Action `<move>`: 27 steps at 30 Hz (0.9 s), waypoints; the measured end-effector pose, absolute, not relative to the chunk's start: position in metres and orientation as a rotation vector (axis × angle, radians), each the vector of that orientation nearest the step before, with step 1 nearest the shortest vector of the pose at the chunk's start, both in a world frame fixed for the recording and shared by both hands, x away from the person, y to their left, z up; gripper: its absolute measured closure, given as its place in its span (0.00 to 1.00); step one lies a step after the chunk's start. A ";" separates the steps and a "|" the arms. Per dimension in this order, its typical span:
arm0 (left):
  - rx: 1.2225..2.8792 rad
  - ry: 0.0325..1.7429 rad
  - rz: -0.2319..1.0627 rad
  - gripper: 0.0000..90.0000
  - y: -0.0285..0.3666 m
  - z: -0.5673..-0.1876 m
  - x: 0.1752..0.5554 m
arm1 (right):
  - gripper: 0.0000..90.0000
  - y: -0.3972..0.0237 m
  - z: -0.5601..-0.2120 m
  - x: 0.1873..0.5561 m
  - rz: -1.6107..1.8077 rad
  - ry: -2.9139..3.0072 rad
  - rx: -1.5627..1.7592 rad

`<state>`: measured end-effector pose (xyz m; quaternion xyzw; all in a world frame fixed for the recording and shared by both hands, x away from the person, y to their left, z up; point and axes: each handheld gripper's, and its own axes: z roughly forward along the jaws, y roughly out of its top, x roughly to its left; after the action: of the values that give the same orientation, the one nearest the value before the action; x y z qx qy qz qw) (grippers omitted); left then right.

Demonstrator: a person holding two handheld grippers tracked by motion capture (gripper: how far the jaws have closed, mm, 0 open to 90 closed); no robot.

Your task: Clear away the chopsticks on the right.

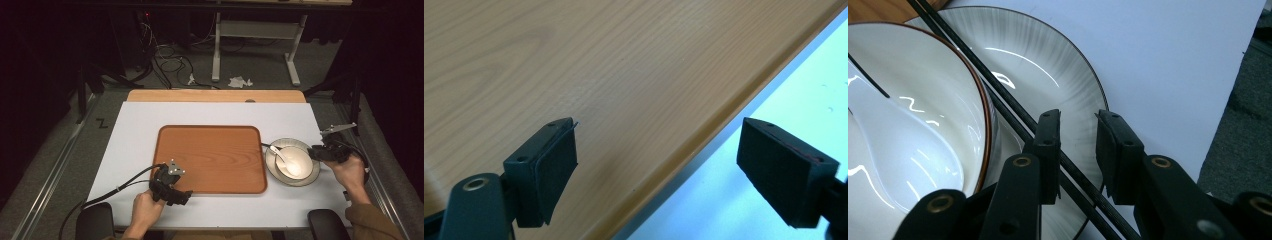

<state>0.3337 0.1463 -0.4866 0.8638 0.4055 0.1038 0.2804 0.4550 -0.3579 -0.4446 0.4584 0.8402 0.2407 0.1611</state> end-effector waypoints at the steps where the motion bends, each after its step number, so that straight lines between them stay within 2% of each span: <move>1: 2.317 1.087 0.278 0.18 0.146 -0.486 0.334 | 0.81 -0.359 -0.445 0.454 0.684 2.400 1.300; 19: 2.320 1.087 0.273 0.18 0.146 -0.487 0.334 | 0.80 -0.357 -0.451 0.464 0.586 2.449 1.309; 27: 2.320 1.088 0.274 0.18 0.146 -0.487 0.334 | 0.86 -0.349 -0.455 0.474 0.546 2.473 1.278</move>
<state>0.3341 0.1460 -0.4874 0.8647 0.4053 0.1020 0.2785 0.4735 -0.3487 -0.4553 0.4453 0.8617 0.1904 0.1516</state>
